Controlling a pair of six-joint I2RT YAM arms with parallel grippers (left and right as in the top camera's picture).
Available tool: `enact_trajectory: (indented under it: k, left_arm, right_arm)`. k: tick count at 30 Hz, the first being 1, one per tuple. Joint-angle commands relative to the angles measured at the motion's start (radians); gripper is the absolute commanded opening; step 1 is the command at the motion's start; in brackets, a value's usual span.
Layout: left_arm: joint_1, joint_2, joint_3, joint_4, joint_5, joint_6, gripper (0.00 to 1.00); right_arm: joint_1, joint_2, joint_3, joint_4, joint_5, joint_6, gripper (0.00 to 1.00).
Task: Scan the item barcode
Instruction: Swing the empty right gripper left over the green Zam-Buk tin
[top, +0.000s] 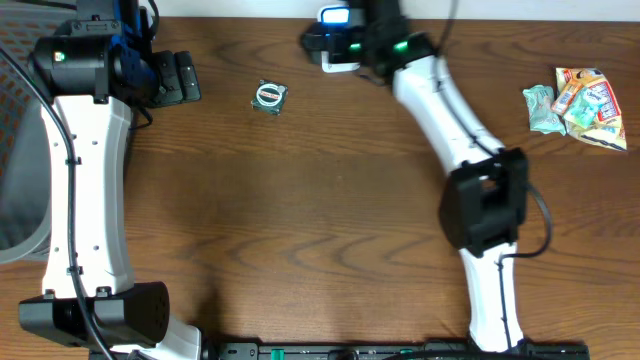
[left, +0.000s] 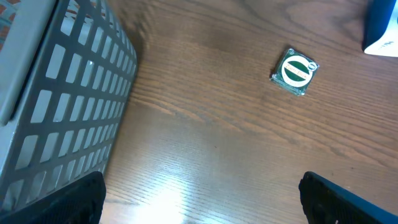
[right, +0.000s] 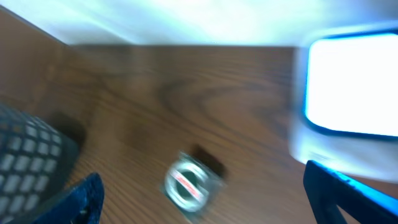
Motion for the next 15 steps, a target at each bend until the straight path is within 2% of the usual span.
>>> enact_trajectory:
  k: [1, 9, 15]
  left_arm:
    - [0.004, 0.004, -0.005, 0.0, -0.016, -0.009, 0.98]
    - [0.004, 0.004, -0.005, 0.0, -0.016, -0.009, 0.98]
    - [0.004, 0.004, -0.005, 0.0, -0.016, -0.009, 0.98]
  right_arm:
    - [0.077, 0.055, 0.0, 0.12, 0.111, 0.108, 0.93]
    - [0.218, 0.151, 0.0, 0.229, 0.464, 0.107, 0.89]
    - [0.27, 0.235, 0.0, 0.282, 0.566, 0.107, 0.87]
